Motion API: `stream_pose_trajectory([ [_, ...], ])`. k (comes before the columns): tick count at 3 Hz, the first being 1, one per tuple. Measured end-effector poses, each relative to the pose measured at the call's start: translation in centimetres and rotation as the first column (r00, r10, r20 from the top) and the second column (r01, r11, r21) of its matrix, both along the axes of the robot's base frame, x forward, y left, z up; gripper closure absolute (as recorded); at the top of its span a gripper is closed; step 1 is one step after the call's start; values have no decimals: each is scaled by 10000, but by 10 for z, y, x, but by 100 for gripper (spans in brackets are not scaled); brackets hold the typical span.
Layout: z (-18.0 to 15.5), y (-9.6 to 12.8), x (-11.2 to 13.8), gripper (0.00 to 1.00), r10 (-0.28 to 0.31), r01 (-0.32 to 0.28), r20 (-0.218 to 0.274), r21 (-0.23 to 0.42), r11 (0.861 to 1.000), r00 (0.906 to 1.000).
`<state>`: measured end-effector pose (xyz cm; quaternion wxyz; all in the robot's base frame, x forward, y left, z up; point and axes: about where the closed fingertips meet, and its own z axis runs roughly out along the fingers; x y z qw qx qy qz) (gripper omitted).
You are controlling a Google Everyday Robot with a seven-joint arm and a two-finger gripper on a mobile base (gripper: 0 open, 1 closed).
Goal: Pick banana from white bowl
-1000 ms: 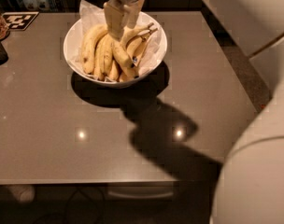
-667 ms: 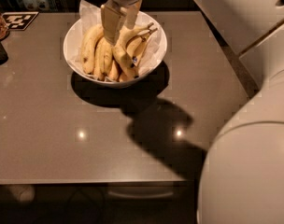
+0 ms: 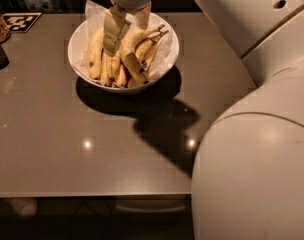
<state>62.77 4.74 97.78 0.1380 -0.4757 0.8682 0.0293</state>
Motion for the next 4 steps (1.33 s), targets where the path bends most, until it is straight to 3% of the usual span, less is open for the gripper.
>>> stream_pose_trajectory([
  [2, -20, -1, 6, 32, -161, 178, -655, 253, 9995, 9977],
  [4, -42, -9, 8, 31, -558, 609, -1359, 333, 9976, 9892],
])
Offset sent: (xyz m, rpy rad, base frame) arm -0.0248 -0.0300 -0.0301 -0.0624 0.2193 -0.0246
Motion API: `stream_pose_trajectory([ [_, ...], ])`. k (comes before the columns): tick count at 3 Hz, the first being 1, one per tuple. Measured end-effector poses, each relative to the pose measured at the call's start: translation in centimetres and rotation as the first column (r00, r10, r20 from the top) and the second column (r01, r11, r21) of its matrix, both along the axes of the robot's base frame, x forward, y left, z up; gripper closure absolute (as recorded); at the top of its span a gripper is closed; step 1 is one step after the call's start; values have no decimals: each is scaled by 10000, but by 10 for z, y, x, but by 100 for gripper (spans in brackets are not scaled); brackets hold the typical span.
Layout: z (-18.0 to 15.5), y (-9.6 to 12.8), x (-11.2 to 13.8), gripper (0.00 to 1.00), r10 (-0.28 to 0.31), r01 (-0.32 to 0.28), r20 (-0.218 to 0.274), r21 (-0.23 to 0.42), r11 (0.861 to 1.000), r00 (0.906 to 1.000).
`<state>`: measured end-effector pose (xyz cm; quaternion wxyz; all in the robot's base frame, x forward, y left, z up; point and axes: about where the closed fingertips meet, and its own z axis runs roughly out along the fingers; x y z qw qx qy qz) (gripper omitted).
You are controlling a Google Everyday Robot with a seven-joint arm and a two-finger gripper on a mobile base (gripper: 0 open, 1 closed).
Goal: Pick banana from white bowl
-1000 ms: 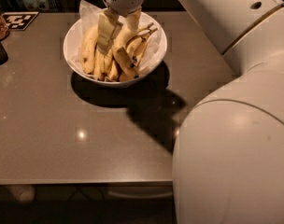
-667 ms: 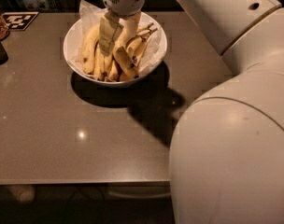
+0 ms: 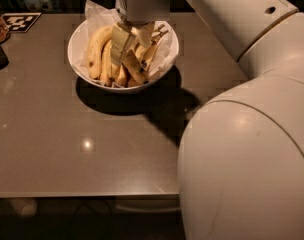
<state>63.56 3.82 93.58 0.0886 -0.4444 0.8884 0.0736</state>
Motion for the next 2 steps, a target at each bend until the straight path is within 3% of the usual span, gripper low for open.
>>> stream_pose_trajectory([
  [1, -12, 1, 1, 31, -45, 44, -293, -43, 10000, 9996],
  [2, -12, 1, 1, 49, -46, 45, -294, -40, 10000, 9996],
])
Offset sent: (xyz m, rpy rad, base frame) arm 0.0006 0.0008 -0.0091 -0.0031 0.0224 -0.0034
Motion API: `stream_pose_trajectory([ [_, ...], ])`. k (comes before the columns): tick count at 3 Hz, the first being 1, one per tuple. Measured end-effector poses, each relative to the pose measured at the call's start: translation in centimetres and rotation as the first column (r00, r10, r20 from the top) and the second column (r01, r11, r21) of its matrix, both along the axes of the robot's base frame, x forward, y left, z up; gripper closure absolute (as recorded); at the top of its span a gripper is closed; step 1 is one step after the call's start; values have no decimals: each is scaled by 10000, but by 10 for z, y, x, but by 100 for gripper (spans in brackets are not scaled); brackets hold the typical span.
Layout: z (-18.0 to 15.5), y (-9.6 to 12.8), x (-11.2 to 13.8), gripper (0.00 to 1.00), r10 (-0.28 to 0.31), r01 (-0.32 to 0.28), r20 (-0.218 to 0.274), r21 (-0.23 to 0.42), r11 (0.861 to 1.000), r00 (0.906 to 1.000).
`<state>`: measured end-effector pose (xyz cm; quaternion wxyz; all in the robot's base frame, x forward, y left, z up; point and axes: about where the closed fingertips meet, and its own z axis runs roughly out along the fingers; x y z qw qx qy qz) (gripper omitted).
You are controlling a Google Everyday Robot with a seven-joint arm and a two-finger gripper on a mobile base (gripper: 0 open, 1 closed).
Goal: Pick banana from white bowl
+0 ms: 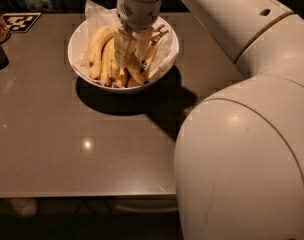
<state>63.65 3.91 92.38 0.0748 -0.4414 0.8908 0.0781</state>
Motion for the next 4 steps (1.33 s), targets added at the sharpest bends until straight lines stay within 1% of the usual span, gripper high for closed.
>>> stream_pose_trajectory([
  [2, 0, 0, 0, 97, 0, 0, 1, 1, 10000, 10000],
  [3, 0, 0, 0, 100, 0, 0, 1, 1, 10000, 10000],
  [4, 7, 9, 7, 100, 99, -110, 483, 227, 9997, 9988],
])
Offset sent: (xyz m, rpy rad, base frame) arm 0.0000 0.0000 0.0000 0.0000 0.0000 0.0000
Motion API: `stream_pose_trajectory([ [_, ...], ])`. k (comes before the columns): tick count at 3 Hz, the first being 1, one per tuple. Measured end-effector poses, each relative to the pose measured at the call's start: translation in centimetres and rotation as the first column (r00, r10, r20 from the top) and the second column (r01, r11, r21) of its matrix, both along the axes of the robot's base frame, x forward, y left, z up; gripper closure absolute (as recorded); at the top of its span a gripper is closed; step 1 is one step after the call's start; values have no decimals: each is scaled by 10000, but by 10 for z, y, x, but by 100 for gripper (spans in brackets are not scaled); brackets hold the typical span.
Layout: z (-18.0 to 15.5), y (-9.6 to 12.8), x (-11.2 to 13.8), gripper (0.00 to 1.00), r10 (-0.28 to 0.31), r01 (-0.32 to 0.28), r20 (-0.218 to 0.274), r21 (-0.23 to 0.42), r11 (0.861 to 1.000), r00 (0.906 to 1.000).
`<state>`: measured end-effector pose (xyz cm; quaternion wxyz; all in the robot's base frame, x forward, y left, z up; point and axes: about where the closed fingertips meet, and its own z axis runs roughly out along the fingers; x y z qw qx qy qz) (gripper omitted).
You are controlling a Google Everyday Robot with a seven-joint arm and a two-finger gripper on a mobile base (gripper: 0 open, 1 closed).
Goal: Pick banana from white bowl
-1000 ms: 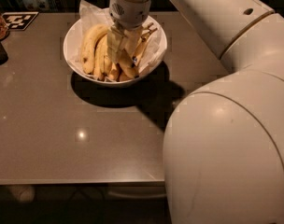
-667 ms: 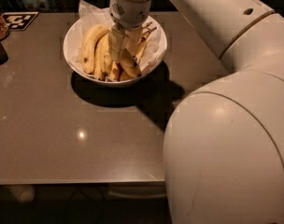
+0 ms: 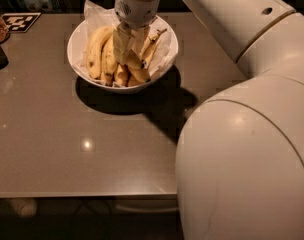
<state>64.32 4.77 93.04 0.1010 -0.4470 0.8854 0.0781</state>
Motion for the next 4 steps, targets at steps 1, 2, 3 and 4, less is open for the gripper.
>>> stream_pose_trajectory([
  [1, 11, 3, -2, 100, 239, -249, 457, 208, 9995, 9987],
  [2, 18, 4, -6, 100, 566, -592, 742, 335, 9977, 9956],
  [3, 24, 4, -12, 100, 1015, -1069, 865, 600, 9925, 9911],
  [4, 34, -3, -25, 100, 1590, -1676, 817, 1126, 9794, 9839],
])
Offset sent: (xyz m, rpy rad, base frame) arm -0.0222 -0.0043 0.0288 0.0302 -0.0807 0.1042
